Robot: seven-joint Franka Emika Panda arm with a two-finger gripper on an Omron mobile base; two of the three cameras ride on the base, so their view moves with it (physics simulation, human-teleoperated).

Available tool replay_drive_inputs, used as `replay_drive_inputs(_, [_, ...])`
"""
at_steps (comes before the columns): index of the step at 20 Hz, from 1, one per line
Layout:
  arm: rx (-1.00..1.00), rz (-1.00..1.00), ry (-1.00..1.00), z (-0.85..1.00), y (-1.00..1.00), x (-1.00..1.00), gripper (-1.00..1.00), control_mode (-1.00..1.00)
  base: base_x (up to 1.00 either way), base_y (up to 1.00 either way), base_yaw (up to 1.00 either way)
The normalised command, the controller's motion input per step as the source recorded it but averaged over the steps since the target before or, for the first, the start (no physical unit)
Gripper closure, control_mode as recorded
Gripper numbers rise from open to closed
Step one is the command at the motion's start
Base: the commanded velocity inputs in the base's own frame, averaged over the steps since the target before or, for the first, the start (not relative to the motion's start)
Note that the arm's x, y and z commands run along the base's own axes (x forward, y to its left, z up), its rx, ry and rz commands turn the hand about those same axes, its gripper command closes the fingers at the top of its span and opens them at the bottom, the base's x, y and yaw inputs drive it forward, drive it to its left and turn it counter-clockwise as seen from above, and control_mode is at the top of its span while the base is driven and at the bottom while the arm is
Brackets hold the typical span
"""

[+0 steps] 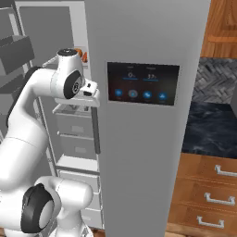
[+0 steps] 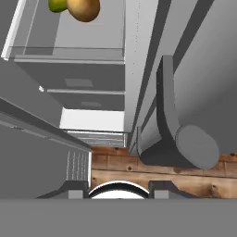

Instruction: Take the tangerine and sweet potato from the highest rack and move them to the second highest rack where the mango and potato are located, to maximize freezer space. Close the freezer door after rearranging.

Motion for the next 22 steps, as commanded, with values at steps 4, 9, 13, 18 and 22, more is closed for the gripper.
replay_drive_inputs(4, [0.0, 0.0, 0.0, -0.02, 0.0, -0.02, -1.0, -1.0, 0.0, 0.0, 0.0])
replay_drive_inputs(9, [0.0, 0.0, 0.0, -0.04, 0.0, -0.03, -1.0, 1.0, -0.12, -0.06, 0.0])
replay_drive_inputs(13, [0.0, 0.0, 0.0, 0.0, 0.0, 0.0, -1.0, 1.0, 0.0, -0.16, 0.09])
replay_drive_inputs(18, [0.0, 0.0, 0.0, 0.0, 0.0, 0.0, -1.0, 1.0, -0.07, -0.47, 0.18])
replay_drive_inputs(22, [0.0, 0.0, 0.0, 0.0, 0.0, 0.0, -1.0, 1.0, -0.06, -0.31, 0.22])
